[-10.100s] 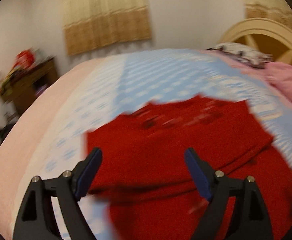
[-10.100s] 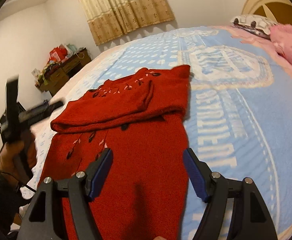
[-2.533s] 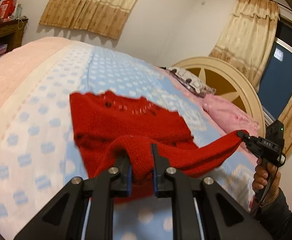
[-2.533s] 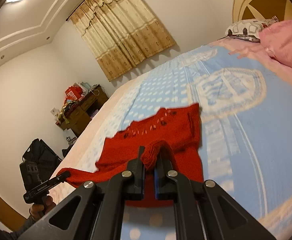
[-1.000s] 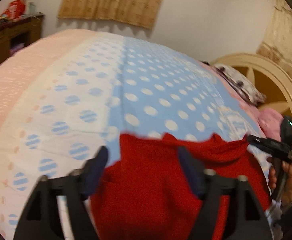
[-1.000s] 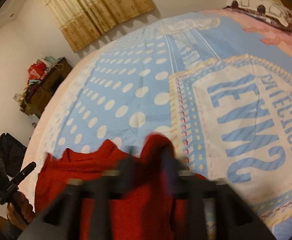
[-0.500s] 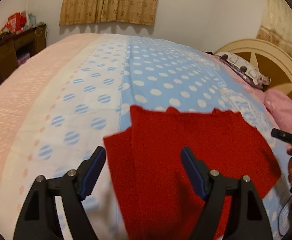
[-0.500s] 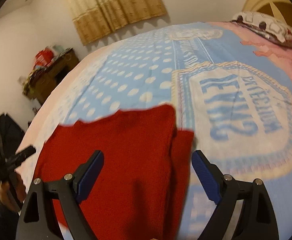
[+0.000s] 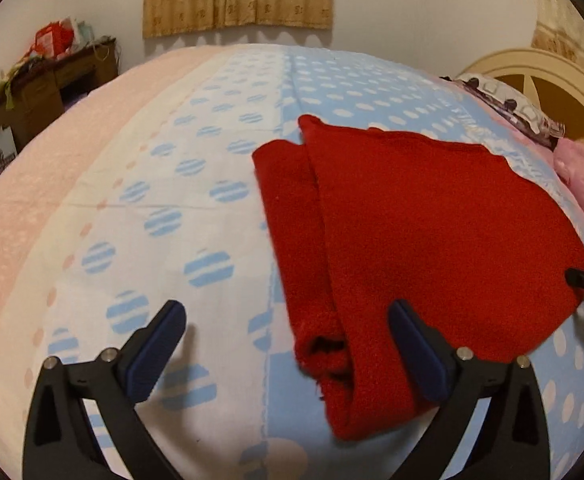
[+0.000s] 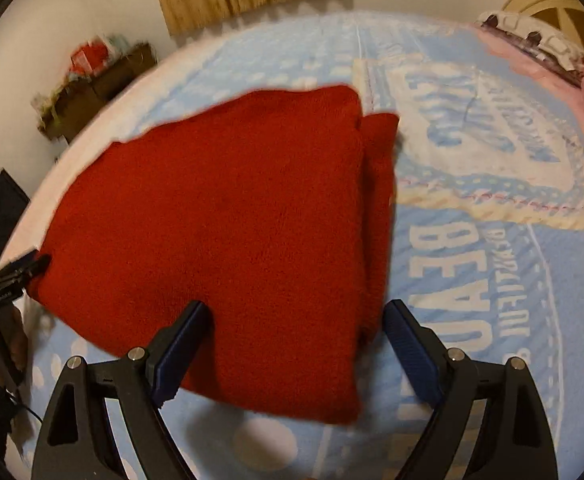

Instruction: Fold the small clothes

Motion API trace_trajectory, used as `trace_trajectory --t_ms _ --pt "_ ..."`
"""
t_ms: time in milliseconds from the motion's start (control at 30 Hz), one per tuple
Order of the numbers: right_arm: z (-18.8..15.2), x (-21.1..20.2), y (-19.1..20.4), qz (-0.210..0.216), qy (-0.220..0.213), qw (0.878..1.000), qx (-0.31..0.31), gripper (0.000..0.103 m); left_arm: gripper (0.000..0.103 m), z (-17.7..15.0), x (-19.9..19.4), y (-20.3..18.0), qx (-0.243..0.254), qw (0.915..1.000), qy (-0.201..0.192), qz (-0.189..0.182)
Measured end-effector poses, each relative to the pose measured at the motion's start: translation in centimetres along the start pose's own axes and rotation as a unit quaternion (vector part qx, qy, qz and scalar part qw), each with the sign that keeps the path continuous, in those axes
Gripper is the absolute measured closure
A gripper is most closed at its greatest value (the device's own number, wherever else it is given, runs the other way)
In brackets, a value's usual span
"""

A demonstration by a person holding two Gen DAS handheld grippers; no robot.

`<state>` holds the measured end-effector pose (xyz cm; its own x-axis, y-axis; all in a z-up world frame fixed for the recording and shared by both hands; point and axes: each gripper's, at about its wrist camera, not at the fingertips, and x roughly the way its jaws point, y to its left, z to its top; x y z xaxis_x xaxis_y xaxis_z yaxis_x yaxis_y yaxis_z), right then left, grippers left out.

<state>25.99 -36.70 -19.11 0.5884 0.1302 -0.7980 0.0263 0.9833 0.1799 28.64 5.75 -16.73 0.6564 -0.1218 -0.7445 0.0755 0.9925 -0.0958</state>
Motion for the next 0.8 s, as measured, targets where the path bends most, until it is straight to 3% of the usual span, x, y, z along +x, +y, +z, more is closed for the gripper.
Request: trace_trajectory --t_ms 100,267,367,467,567,700,800 --pt "-0.2 -1.5 0.9 -0.018 -0.025 1.000 0.005 0.013 0.000 -0.7 -0.1 -0.3 0.006 1.0000 0.000 0.004" --pt "-0.2 -3.8 4.6 -0.022 -0.080 0.995 -0.048 0.013 0.000 -1.5 -0.4 -0.2 0.002 1.0000 -0.002 0.001" --pt "0.0 -2.9 6.7 -0.018 -0.071 0.994 -0.079 0.013 0.000 -1.5 -0.3 0.0 -0.004 1.0000 -0.002 -0.004" --pt "0.2 -1.1 7.0 -0.017 -0.050 0.996 -0.071 0.013 0.000 -1.7 -0.4 -0.1 -0.002 1.0000 -0.007 -0.001" --pt "-0.3 0.2 6.7 -0.042 -0.041 0.996 -0.065 0.014 0.000 -1.8 -0.5 -0.3 0.002 0.9999 -0.014 0.004" --pt "-1.9 0.4 7.6 -0.089 -0.041 0.990 -0.101 0.014 0.000 -1.9 -0.5 0.0 -0.004 0.9999 -0.015 -0.003" --pt "-2.4 0.4 7.6 -0.095 -0.040 0.990 -0.101 0.014 0.000 -1.9 -0.3 0.4 -0.013 0.9998 -0.012 -0.013"
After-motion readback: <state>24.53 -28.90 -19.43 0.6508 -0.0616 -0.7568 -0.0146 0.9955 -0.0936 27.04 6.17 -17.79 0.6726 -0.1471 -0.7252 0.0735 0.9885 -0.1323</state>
